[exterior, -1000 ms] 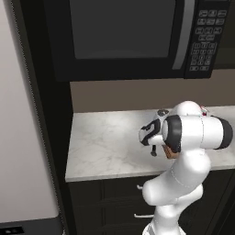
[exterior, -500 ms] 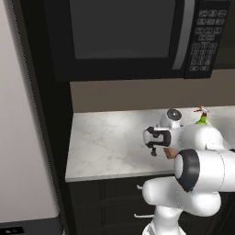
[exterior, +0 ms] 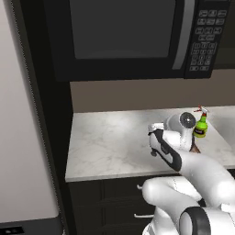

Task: Grab the spray bottle from the cabinet, then place it next to the cutting board for sanitizing. Then grab the dish brush from the countertop next to the sink and place it next to the cutting board.

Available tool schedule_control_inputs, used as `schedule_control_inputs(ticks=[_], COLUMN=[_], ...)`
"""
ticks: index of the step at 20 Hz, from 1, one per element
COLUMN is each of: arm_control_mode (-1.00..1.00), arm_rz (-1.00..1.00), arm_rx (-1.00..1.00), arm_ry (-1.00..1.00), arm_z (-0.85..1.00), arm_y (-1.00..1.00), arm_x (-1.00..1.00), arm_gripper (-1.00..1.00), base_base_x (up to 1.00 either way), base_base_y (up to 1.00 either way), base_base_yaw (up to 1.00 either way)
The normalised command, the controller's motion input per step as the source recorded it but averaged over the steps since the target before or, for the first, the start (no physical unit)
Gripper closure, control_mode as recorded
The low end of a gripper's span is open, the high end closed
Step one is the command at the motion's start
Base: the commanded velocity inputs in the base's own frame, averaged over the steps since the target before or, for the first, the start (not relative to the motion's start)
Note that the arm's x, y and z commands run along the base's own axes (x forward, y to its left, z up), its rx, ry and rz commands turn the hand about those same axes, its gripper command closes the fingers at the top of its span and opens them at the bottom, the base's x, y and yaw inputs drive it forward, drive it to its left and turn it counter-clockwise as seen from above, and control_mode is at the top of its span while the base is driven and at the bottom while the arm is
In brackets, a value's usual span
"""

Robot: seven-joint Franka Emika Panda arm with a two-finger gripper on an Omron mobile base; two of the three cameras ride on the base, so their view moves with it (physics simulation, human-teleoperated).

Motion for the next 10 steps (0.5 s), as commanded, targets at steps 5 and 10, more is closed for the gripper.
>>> schedule_control_inputs(ticks=[5, 10], arm_control_mode=[-1.0, -1.0], arm_rz=[0.0, 0.0], arm_rx=[0.0, 0.02], arm_ry=[-0.23, -0.25], arm_z=[0.31, 0.23], arm_y=[0.0, 0.0], arm_x=[-0.35, -0.53], arm_gripper=[-1.0, -1.0], base_base_x=[0.0, 0.0], base_base_y=[0.0, 0.0], base_base_yaw=[0.0, 0.0])
